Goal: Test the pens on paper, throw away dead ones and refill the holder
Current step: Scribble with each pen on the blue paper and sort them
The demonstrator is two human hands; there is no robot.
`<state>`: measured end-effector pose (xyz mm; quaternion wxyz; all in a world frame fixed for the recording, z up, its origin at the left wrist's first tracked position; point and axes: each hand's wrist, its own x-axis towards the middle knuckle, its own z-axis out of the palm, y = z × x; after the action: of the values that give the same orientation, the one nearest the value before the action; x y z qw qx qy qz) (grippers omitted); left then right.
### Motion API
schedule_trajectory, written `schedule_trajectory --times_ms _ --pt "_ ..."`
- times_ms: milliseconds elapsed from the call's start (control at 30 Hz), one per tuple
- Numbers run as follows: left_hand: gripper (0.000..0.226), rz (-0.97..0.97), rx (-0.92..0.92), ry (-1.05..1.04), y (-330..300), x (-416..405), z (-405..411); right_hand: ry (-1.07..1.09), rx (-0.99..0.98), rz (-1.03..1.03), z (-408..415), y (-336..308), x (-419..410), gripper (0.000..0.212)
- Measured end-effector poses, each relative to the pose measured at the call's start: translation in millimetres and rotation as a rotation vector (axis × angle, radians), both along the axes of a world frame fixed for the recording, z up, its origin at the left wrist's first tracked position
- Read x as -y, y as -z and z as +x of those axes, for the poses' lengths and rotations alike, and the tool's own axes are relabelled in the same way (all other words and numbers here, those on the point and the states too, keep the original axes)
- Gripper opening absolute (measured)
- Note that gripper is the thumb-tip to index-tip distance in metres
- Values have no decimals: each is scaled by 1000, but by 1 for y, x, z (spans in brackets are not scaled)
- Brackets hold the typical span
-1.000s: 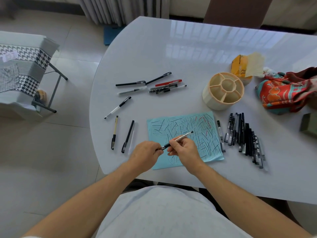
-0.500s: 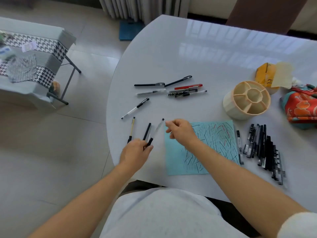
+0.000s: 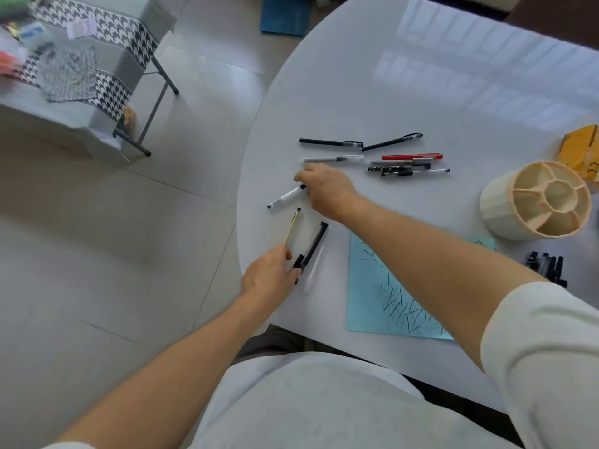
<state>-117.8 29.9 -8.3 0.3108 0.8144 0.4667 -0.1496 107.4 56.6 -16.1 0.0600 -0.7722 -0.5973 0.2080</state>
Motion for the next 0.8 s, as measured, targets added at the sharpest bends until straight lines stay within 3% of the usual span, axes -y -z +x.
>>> schedule_trajectory --times_ms 100,167,267,400,500,667,800 --pt "26 -1 34 26 2 -1 -1 -36 141 -29 5 7 0 27" --pt "23 10 82 29 1 -1 1 24 114 -20 12 5 9 25" --pt "16 -8 207 20 -6 1 8 334 -128 120 27 -7 38 22" --pt "19 -73 368 18 -20 7 31 817 -723 246 33 -31 105 6" --pt "33 -225 356 131 -26 22 54 923 -1061 224 20 -37 166 5" --pt "20 -455 241 322 -25 54 72 1013 -1232 210 -14 -35 231 11" --pt "18 -400 224 324 -24 69 69 1088 -1201 259 -31 -25 255 17"
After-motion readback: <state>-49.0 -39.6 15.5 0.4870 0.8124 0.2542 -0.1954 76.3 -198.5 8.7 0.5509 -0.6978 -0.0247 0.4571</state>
